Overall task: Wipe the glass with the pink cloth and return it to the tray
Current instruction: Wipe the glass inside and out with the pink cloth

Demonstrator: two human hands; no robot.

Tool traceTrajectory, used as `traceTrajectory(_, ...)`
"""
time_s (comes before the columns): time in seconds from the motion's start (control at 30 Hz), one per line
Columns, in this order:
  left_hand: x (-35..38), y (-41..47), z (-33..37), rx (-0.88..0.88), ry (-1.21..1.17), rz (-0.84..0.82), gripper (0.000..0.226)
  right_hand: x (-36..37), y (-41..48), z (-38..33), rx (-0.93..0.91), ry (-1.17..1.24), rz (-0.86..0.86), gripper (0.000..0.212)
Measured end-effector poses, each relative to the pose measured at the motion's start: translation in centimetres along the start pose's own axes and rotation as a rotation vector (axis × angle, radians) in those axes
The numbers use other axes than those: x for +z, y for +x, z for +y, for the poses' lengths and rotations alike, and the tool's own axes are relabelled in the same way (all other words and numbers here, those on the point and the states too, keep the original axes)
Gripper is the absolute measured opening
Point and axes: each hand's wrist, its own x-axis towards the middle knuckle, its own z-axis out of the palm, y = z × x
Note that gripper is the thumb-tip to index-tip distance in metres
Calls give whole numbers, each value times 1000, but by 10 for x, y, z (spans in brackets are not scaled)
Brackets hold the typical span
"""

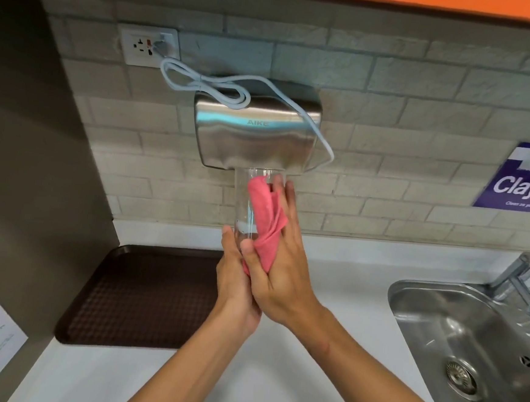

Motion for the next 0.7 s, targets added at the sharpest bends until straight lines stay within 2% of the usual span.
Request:
traceTrajectory(0.07,2,-4,3,-11,25,-14,56,-6,14,-2,-174,-124,-8,77)
traceTrajectory(0.13,6,-8,7,-41,58,-35,51,-11,29,-3,-199,-133,47,75)
traceTrajectory(0.2,11,-12,11,-68,82,-74,54,-16,41,-7,-62,3,112,73)
traceTrajectory(0.3,15,-15,16,-70,99,-74,55,-18,49,-12,186,307,173,42)
traceTrajectory(0.33,16,-15,17,-68,101,-75,54,-17,48,-12,234,349,196,41)
traceTrajectory(0.5,11,-15,17,-71,75,-25,57,-7,25,-11,317,314,139,43)
traceTrajectory(0.6,6,-14,15,-58,26,-22,56,-1,-2,-10,290,120,49,47)
traceTrajectory(0.7,1,-13,8,-25,48,-84,57,6,-13,-12,174,-53,-21,76)
